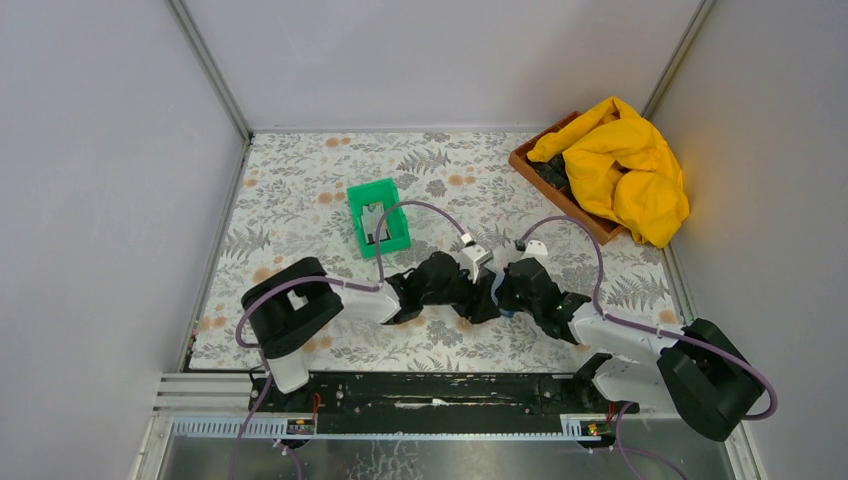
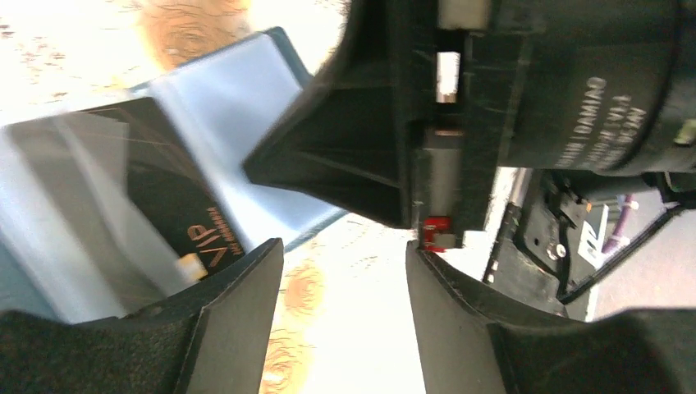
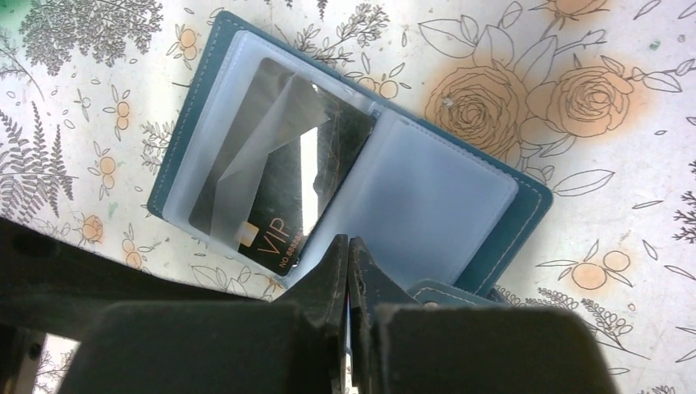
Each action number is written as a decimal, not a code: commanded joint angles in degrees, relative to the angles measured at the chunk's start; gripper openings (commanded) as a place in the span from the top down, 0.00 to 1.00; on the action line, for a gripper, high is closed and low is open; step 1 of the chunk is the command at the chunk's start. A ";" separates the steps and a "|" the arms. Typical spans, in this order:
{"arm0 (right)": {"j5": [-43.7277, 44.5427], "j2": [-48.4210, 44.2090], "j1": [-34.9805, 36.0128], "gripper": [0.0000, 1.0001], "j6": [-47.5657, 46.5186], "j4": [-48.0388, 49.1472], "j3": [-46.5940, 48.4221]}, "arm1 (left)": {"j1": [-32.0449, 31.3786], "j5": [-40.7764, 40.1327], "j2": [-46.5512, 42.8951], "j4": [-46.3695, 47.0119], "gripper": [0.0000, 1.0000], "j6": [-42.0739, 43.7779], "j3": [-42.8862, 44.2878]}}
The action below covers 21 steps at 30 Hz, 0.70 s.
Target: Take the credit cards out of the card holder
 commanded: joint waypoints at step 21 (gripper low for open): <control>-2.76 -7.16 -0.57 1.00 2.14 3.83 -6.13 | 8.63 -12.66 -4.93 -7.99 0.41 -0.89 2.69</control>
